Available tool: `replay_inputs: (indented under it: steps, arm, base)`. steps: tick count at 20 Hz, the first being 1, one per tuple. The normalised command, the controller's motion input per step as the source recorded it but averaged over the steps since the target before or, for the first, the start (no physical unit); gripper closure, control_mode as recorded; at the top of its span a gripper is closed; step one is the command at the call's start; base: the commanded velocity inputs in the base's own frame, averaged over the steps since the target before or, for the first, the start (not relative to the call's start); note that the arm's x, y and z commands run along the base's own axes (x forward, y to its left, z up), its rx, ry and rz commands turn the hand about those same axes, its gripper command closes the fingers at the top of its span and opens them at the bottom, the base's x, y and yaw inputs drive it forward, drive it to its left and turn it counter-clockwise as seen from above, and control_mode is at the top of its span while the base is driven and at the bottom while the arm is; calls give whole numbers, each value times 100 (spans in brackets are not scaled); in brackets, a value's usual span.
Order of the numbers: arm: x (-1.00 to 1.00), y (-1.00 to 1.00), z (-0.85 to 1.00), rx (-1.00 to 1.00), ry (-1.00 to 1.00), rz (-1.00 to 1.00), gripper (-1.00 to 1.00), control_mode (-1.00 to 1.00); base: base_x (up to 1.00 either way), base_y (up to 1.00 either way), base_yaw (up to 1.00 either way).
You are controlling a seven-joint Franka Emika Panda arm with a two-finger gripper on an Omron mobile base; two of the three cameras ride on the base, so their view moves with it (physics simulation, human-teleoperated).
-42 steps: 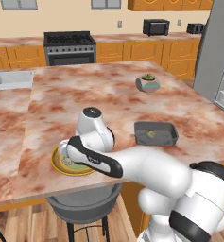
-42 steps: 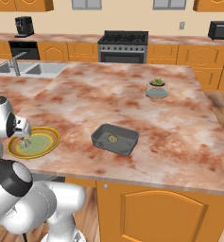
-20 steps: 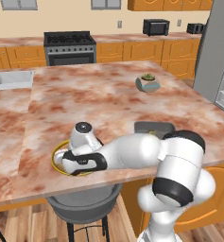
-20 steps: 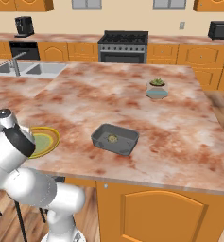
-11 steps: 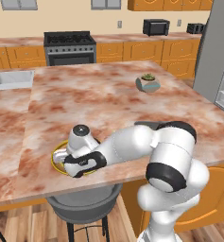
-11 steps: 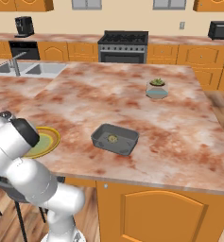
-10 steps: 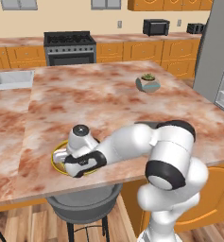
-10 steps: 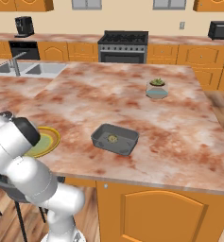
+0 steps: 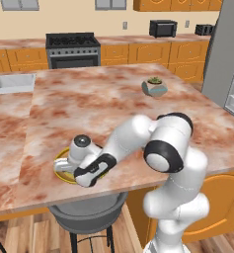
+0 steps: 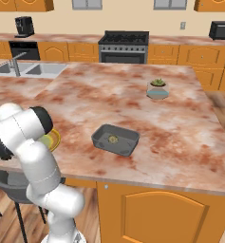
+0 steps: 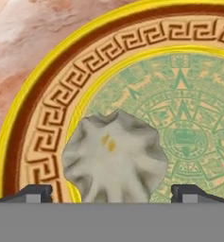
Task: Place two dumplings into each of the tupperware containers and then place the containers in the fridge.
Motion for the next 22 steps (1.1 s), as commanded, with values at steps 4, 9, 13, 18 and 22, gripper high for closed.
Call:
replay_inputs:
  steps: [4, 9, 13, 18, 22]
  arm:
    - [22, 22, -2, 0, 0, -6, -100, -100]
    - [10, 13, -20, 0, 0, -6, -100, -100]
    - [14, 5, -29, 0, 0, -6, 100, -100]
    - [19, 2, -12, 0, 2, -4, 100, -100]
    - [-4, -39, 35, 0, 1, -1, 100, -100]
  base:
    - [0, 0, 0]
    - [0, 0, 0]
    - [0, 0, 0]
    - [0, 0, 0]
    - [0, 0, 0]
